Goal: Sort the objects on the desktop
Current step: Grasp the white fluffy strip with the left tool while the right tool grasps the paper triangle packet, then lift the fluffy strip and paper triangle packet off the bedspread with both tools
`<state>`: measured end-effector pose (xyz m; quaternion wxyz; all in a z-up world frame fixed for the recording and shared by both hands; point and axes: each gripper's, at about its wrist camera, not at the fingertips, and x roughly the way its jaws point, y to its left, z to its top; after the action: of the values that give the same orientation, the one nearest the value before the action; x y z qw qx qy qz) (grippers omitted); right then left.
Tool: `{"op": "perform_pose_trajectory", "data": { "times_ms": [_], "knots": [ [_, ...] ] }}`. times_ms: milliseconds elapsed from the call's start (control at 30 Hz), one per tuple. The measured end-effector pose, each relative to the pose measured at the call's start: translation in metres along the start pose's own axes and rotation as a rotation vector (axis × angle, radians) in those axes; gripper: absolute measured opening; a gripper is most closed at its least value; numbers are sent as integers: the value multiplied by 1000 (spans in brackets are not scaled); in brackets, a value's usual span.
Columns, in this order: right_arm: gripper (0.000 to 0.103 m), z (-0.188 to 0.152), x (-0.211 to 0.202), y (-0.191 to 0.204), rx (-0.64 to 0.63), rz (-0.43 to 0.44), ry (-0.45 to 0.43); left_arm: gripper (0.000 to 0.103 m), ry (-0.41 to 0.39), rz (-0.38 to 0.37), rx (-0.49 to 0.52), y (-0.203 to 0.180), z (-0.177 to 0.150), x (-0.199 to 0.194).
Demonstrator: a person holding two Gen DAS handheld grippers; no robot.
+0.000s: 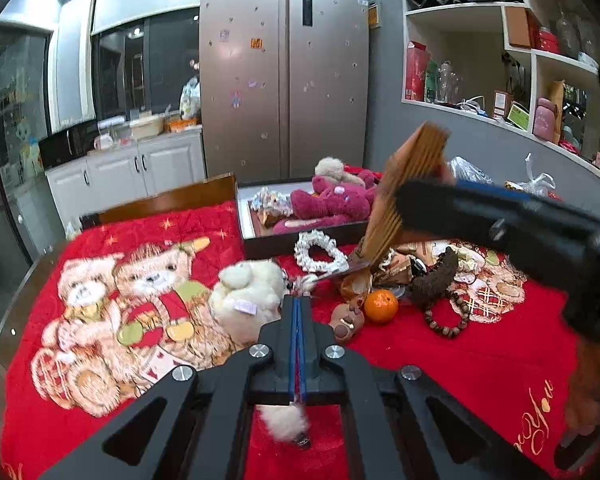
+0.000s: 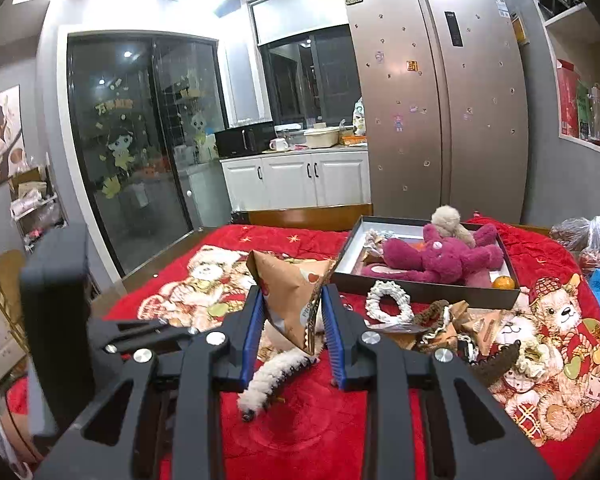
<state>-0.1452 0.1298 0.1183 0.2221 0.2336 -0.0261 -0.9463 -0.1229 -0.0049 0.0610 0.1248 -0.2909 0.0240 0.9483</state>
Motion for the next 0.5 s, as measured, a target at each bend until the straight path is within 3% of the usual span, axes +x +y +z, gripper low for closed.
{"op": "perform_pose_trajectory", "data": {
  "times_ms": [167, 233, 367, 500],
  "knots": [
    [30, -6, 0, -7, 43, 0, 15, 2, 131, -26, -95, 15, -18, 19],
    [30, -10, 2, -10, 53, -1, 23, 7, 157, -35, -84, 13, -24, 24],
    [30, -18, 11, -13, 71, 12, 55, 34, 169, -8, -31, 5, -31, 37],
    [30, -23, 13, -14, 72, 11, 63, 36, 207, 7, -22, 6, -37, 51]
  ]
}}
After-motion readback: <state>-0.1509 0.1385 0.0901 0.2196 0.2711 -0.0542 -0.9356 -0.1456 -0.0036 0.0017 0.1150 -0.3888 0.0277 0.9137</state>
